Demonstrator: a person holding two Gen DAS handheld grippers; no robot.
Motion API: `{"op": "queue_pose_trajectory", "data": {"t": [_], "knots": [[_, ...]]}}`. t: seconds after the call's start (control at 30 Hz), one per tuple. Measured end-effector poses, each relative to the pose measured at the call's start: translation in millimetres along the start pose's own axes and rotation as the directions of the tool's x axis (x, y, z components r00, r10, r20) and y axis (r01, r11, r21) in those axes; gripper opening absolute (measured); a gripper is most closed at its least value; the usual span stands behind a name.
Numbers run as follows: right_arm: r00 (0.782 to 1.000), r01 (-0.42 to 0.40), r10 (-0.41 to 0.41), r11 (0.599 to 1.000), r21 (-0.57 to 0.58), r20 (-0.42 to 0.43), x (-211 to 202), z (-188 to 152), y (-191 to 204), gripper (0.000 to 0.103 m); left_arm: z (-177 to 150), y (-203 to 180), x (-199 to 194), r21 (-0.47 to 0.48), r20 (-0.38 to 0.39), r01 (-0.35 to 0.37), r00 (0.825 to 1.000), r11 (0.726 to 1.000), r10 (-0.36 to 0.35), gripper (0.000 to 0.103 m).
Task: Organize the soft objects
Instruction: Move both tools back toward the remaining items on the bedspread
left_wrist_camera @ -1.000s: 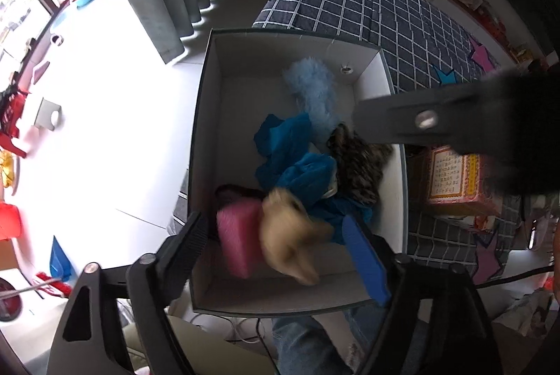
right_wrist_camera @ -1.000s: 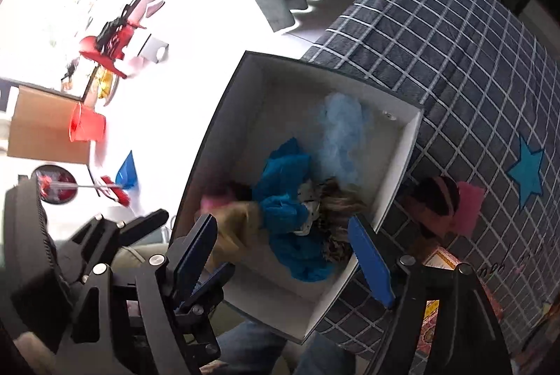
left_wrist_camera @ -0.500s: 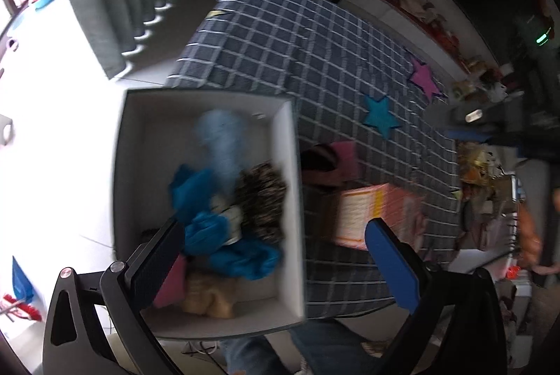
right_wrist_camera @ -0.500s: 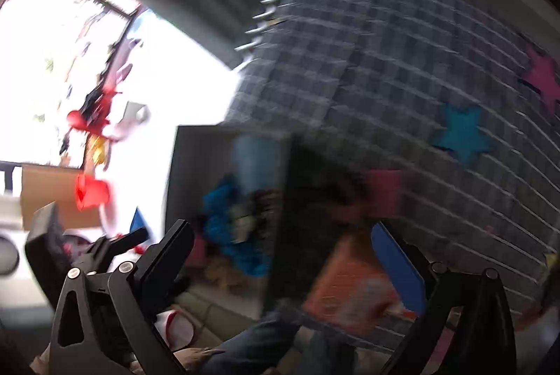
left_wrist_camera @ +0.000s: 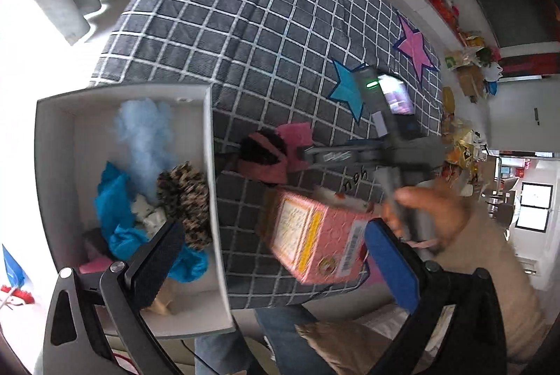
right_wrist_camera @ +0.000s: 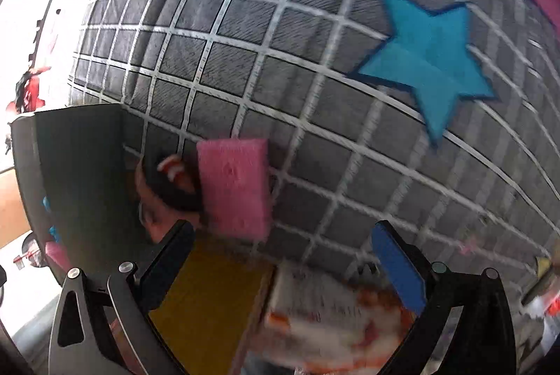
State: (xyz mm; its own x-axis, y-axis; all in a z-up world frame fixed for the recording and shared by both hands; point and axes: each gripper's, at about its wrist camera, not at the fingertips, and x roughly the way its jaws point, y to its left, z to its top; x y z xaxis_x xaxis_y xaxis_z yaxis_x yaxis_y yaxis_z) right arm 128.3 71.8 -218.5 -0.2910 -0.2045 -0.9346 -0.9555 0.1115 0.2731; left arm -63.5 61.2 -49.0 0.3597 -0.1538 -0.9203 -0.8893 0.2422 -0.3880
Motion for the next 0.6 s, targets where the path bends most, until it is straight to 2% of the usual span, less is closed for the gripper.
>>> {"op": "queue_pose_trajectory", "data": {"t": [0.13, 0.23, 0.27, 0.3, 0.37, 0.43, 0.53, 0.6], "knots": [[0.999, 0.022, -0.024, 0.998, -0.066, -0.029, 25.8, 15.3, 8.5, 0.102, 22.9, -8.8, 8.2, -0.032, -0.026, 0.019, 0.999, 0.999, -0.020, 0.103], [0.995, 0.095, -0.095, 0.984, -0.149, 0.007, 28.5, 17.6, 20.9, 0.103, 37.0, -18.2, 23.5, -0.042, -0.067, 0.007, 0.998, 0.999, -0.009, 0.103], [0.985, 0.173, -0.171, 0.968, -0.184, 0.029, 28.0, 16.5, 25.3, 0.103, 42.1, -21.5, 31.4, -0.041, -0.088, -0.016, 0.996, 0.999, 0.013, 0.103], [0.976, 0.219, -0.213, 0.955, -0.202, 0.051, 27.3, 14.7, 26.0, 0.103, 46.3, -24.5, 38.4, -0.034, -0.105, -0.034, 0.994, 0.999, 0.031, 0.103], [0.940, 0.339, -0.325, 0.921, -0.191, 0.103, 23.8, 10.8, 16.2, 0.103, 55.6, -32.5, 55.6, -0.025, -0.146, -0.062, 0.988, 0.998, 0.058, 0.103], [0.942, 0.331, -0.318, 0.935, -0.130, 0.106, 19.6, 7.1, -5.7, 0.103, 62.8, -38.1, 74.0, -0.024, -0.188, -0.075, 0.980, 0.997, 0.069, 0.103], [0.953, 0.293, -0.291, 0.956, -0.012, 0.090, 15.2, 1.9, -53.5, 0.103, 73.4, -45.3, 106.5, -0.009, -0.273, -0.100, 0.957, 0.995, 0.094, 0.103], [0.968, 0.230, -0.233, 0.972, 0.048, 0.092, 12.7, -4.4, -83.2, 0.103, 78.4, -48.8, 132.0, 0.010, -0.341, -0.131, 0.931, 0.991, 0.127, 0.103]]}}
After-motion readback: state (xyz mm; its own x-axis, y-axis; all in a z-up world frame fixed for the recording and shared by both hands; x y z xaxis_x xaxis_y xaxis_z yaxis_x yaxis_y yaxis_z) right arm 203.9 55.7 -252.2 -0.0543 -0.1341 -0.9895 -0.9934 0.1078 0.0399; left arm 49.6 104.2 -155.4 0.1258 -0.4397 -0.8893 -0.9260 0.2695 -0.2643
